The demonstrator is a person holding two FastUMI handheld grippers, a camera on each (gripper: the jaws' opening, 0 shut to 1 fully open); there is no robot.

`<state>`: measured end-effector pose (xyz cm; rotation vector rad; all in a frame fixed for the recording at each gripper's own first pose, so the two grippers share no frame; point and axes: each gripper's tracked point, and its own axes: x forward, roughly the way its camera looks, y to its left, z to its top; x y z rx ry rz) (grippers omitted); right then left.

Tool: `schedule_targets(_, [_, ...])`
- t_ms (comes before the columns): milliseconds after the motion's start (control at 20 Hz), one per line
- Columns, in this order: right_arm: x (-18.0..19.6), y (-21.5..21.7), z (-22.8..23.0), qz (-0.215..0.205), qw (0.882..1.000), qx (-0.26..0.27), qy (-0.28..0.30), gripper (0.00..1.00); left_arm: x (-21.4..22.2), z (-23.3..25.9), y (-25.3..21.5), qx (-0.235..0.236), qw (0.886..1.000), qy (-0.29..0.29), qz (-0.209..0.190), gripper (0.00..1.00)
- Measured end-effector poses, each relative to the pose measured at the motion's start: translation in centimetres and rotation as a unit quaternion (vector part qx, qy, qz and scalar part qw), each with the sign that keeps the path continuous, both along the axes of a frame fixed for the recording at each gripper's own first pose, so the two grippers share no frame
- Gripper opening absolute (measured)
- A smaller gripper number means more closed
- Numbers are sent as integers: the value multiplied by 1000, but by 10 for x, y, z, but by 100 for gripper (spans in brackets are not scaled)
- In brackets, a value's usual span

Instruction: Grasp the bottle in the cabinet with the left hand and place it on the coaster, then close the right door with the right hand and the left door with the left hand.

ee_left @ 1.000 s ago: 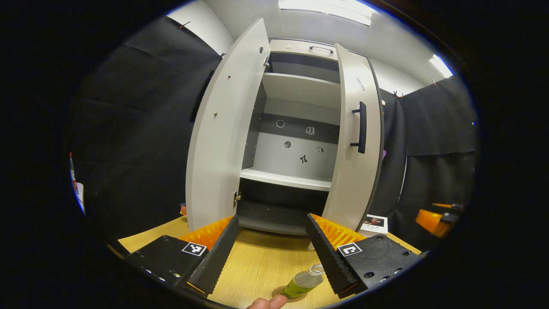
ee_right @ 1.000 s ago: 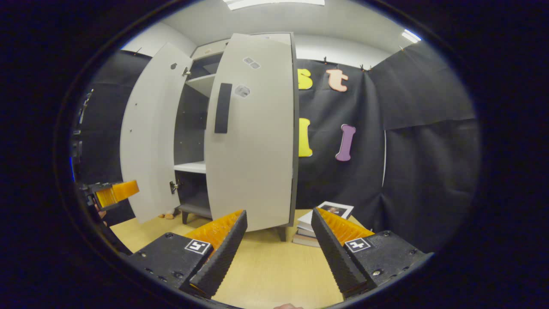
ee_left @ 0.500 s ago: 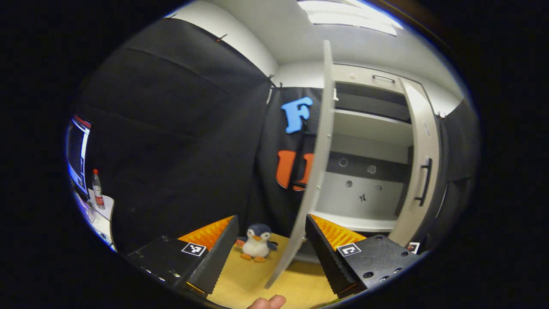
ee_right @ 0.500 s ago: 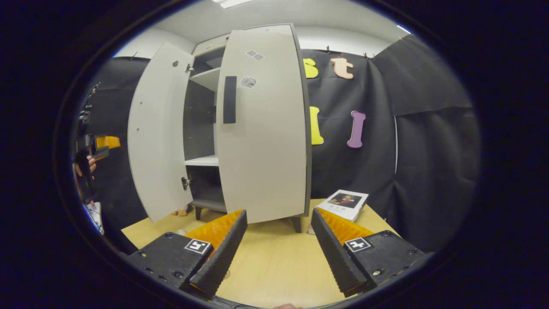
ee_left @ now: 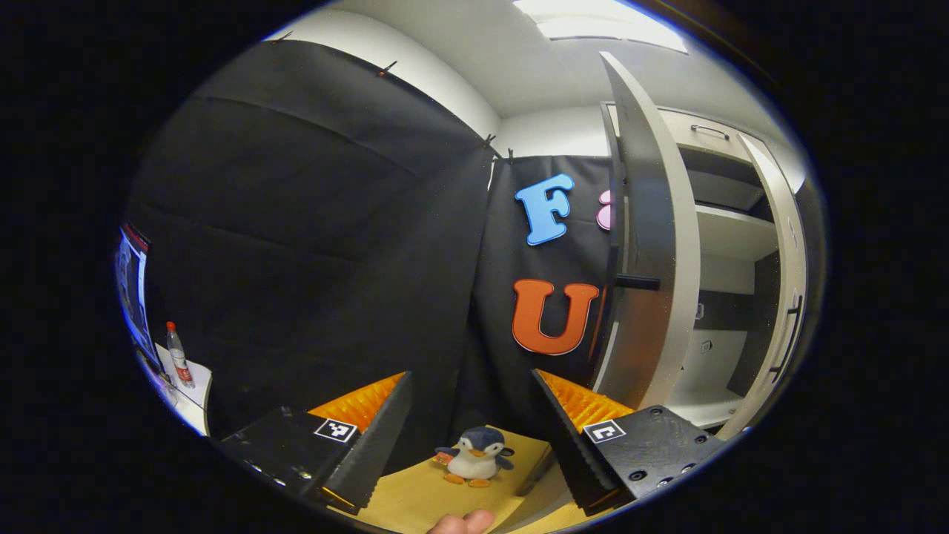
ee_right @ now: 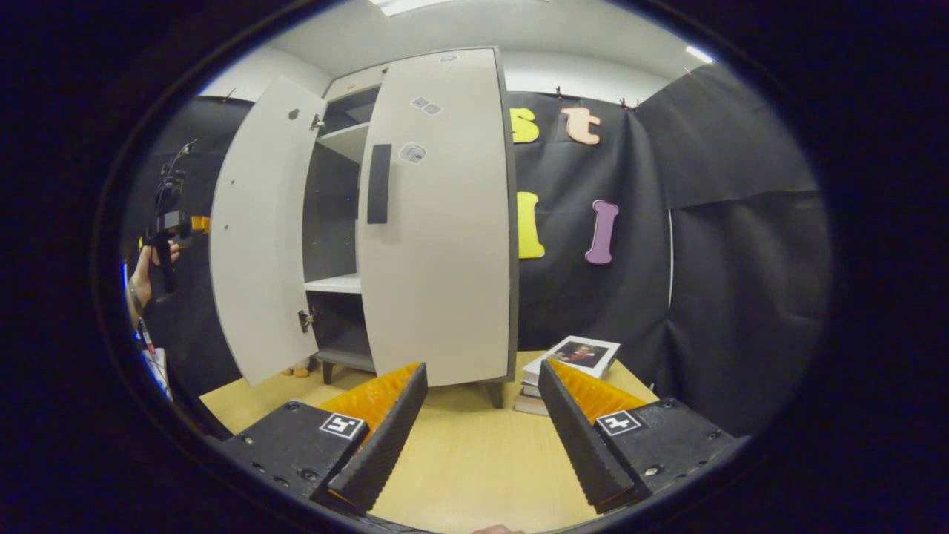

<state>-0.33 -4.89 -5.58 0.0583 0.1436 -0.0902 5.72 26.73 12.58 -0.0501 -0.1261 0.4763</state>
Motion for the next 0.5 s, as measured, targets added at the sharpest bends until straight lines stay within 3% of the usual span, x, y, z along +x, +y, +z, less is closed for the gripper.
schedule_targets(150, [1, -8, -3, -10, 1000, 2, 5, 99, 2, 0, 0, -3, 1000, -9, 3, 95])
schedule_targets(200, [3, -8, -2, -10, 1000, 4, 5, 94, 1, 1, -1, -8, 1000, -9, 2, 94])
schedule_targets(250, [4, -9, -2, -10, 1000, 4, 4, 99, 1, 0, -1, -8, 1000, -7, 4, 94])
schedule_targets(300, [6, -9, 0, -10, 1000, 4, 1, 94, 2, 0, -1, 1, 1000, -6, 9, 94])
schedule_targets(400, [8, -10, 1, -8, 1000, 5, -3, 99, 3, 3, -3, 26, 1000, -2, 17, 94])
schedule_targets(500, [8, -11, 0, -7, 1000, 5, -3, 94, 4, 5, -12, 38, 999, 4, 6, 94])
